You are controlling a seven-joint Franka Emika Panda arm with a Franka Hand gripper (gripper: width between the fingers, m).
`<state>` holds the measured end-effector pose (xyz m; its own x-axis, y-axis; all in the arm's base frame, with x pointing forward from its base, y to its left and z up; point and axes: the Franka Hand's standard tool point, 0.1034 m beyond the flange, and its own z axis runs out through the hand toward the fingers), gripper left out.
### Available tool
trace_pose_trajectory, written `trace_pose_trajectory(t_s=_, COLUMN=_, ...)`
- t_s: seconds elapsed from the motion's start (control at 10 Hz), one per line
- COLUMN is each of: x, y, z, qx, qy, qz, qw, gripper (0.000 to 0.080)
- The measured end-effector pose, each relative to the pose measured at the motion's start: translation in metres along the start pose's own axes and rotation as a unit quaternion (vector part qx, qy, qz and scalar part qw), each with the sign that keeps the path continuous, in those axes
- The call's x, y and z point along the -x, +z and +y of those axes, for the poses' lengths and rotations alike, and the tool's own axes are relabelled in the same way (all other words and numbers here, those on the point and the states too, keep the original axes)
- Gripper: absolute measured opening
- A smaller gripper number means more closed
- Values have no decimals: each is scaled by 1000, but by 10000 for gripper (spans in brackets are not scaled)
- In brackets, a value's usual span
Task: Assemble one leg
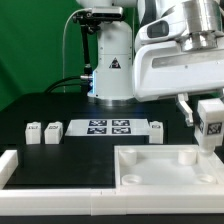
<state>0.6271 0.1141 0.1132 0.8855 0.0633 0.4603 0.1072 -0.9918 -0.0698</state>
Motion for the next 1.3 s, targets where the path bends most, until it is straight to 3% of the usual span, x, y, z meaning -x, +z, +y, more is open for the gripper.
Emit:
trace_pose_trajectory(t_s=0.4, x=1, y=1, z=-1, qx=-1, qy=1, qz=7, qw=1000, gripper=290)
trace_pose_trajectory(t_s=0.6, x=-1, y=1, z=0, qx=-1, qy=0, qz=87, qw=996, gripper=290)
trace_pose_trajectory(t_s=0.7, x=9, y=10, z=-1, qx=-1, qy=-2, qz=78, qw=997, gripper=290)
trace_pose_trajectory(t_s=1.0, x=13, y=16, z=-5, qx=-1, qy=4, qz=72, qw=997, gripper=290)
trace_pose_trajectory(t_s=1.3, x=19, y=25, z=1, qx=3, qy=-3, qz=65, qw=998, gripper=290)
